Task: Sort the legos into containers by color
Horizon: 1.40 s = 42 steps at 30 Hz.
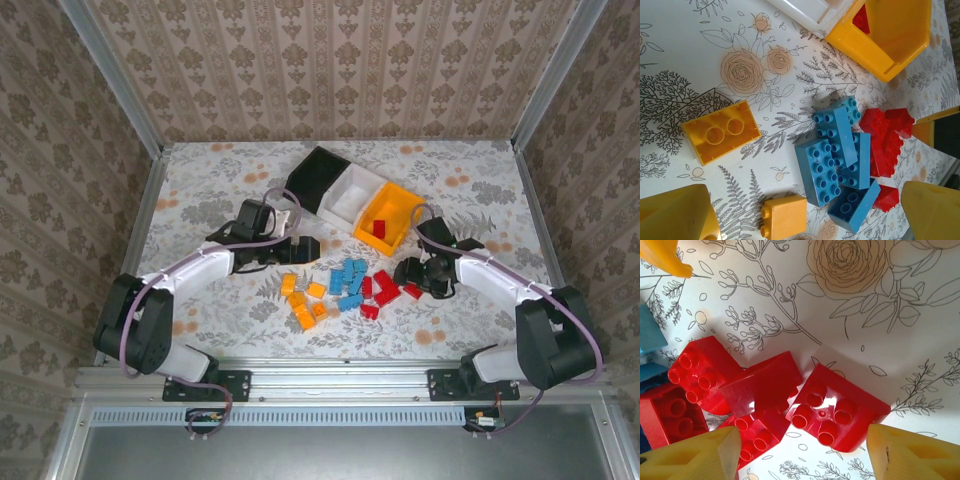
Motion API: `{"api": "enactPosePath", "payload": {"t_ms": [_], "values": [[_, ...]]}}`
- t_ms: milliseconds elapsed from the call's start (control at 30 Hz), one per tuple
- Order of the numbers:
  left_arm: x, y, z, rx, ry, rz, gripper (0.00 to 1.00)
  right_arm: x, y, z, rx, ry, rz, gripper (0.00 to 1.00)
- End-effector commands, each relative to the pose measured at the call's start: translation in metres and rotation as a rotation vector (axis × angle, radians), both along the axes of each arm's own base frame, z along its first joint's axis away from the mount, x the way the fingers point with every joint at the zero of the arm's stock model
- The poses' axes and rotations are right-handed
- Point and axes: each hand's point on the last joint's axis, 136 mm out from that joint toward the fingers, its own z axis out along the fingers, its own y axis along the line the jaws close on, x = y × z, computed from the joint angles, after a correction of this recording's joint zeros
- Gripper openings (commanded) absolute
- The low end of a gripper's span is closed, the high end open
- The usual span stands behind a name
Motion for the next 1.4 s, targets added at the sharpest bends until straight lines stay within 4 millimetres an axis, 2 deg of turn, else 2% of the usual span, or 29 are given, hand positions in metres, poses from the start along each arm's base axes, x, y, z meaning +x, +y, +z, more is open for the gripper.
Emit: {"api": "enactPosePath", "payload": {"t_ms": [0, 33, 67, 200, 367, 467, 633, 733, 933, 1133, 1367], "values": [[-0.008, 0.002, 0.007, -0.002, -0.033, -0.046, 1.0, 0.004, -0.007, -0.006, -0.038, -0.008, -0.02, 0.68], [-0.008, 0.002, 0.009, -0.003, -0.041, -0.048, 1.0, 0.011, -0.005, -0.005, -0.034, -0.033, -0.019, 0.68], [-0.007, 0.002, 0.008, -0.004, -0.045, -0.052, 1.0, 0.012, -0.005, -0.013, -0.036, -0.009, -0.011, 0.68], [-0.006, 0.003, 0.006, -0.019, -0.042, -0.051, 1.0, 0.015, 0.004, -0.02, -0.006, 0.0, 0.011, 0.67], [-0.008, 0.004, 0.004, -0.021, -0.036, -0.057, 1.0, 0.006, 0.01, -0.016, 0.049, -0.029, 0.012, 0.67], [-0.006, 0.006, 0.003, -0.018, -0.034, -0.051, 1.0, -0.002, 0.013, -0.007, 0.06, -0.055, 0.016, 0.67], [-0.006, 0.008, 0.0, -0.015, -0.03, -0.043, 1.0, -0.021, 0.008, -0.005, 0.03, -0.038, 0.007, 0.65], [-0.005, 0.009, -0.001, -0.016, -0.029, -0.039, 1.0, -0.026, -0.005, -0.005, -0.044, -0.016, -0.015, 0.65], [-0.005, 0.01, 0.0, -0.013, -0.029, -0.039, 1.0, -0.027, -0.025, 0.001, -0.211, 0.0, -0.034, 0.67], [-0.006, 0.011, 0.0, -0.005, -0.022, -0.039, 1.0, -0.026, -0.022, -0.007, -0.24, 0.021, 0.0, 0.62], [-0.009, 0.012, -0.004, 0.002, -0.009, -0.036, 1.0, -0.014, -0.013, -0.017, -0.238, 0.03, 0.027, 0.62]]}}
